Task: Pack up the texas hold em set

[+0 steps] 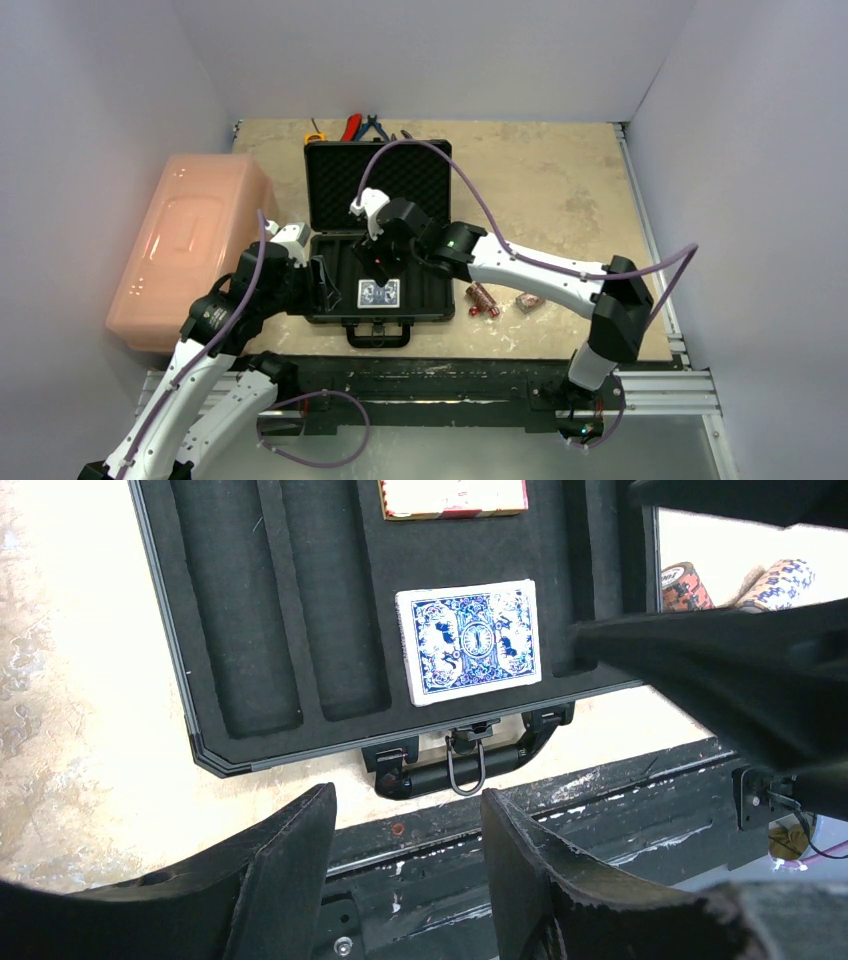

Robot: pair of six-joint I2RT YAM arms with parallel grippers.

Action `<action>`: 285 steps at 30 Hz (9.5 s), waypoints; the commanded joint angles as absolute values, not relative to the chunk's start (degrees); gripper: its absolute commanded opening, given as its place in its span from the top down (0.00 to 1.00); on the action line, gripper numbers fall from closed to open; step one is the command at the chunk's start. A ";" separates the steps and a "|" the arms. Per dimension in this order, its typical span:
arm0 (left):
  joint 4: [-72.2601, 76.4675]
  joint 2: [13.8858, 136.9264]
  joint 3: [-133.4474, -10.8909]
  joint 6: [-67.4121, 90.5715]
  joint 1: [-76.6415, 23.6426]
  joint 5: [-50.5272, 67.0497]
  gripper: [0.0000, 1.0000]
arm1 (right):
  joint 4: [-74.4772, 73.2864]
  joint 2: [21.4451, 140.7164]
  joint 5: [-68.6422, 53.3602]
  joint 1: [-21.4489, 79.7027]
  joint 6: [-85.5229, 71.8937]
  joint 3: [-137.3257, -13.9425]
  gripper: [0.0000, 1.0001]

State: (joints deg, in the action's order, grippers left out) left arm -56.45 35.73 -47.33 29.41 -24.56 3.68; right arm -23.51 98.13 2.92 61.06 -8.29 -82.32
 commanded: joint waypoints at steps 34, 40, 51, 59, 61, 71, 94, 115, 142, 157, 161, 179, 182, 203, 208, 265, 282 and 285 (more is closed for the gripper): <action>-54.28 33.52 -47.30 28.61 -24.96 3.44 0.46 | -35.64 77.44 5.53 43.11 -24.57 -54.27 0.08; -54.20 32.65 -47.29 28.70 -24.96 3.41 0.45 | -36.74 79.96 5.73 43.08 -24.52 -53.40 0.13; -53.84 32.78 -47.13 28.40 -24.92 4.33 0.45 | -37.43 83.71 6.82 42.99 -24.25 -53.32 0.29; -53.78 33.08 -47.11 28.40 -24.96 4.57 0.45 | -36.39 86.46 7.21 42.97 -23.76 -53.00 0.37; -53.75 33.13 -47.11 28.31 -24.96 4.55 0.45 | -36.51 87.16 7.80 42.98 -23.42 -53.21 0.40; -53.84 33.47 -47.11 28.43 -24.96 4.45 0.45 | -36.99 89.43 8.66 42.97 -22.34 -53.66 0.52; -53.98 33.99 -47.20 28.56 -24.96 3.96 0.45 | -36.39 95.42 10.61 39.74 -20.56 -61.09 0.67; -54.08 34.41 -47.21 28.63 -24.96 3.70 0.45 | -36.59 97.90 9.67 34.76 -18.20 -64.07 0.49; -54.00 34.15 -47.20 28.48 -24.96 3.67 0.45 | -35.84 96.30 8.19 34.65 -16.35 -62.50 0.52; -53.83 33.66 -47.11 28.48 -24.96 3.93 0.45 | -35.62 96.85 7.50 34.67 -16.79 -61.80 0.55; -53.78 33.73 -47.11 28.39 -24.94 4.21 0.45 | -35.80 96.32 7.59 34.61 -16.90 -62.02 0.70; -53.73 33.84 -47.04 28.30 -24.96 4.35 0.45 | -41.87 90.52 10.11 34.68 -19.10 -70.76 0.84; -53.76 34.01 -47.13 28.30 -24.96 4.29 0.45 | -42.50 89.80 9.70 34.67 -19.66 -71.97 0.87; -53.72 34.34 -47.12 28.37 -24.96 4.45 0.46 | -37.09 84.77 -2.93 34.75 -27.87 -73.46 1.00; -53.75 34.27 -47.19 28.43 -24.96 4.41 0.45 | -34.65 84.99 -6.00 34.93 -30.73 -72.37 1.00; -53.90 33.82 -47.11 28.48 -25.05 3.61 0.45 | -31.84 99.89 -7.32 36.65 -43.07 -77.85 0.33; -53.67 34.40 -47.07 28.32 -24.99 4.39 0.45 | -36.43 94.10 -7.51 37.75 -35.05 -74.36 0.43; -53.59 34.62 -47.02 28.22 -25.03 4.73 0.45 | -36.09 93.08 -8.16 38.47 -34.50 -73.43 0.47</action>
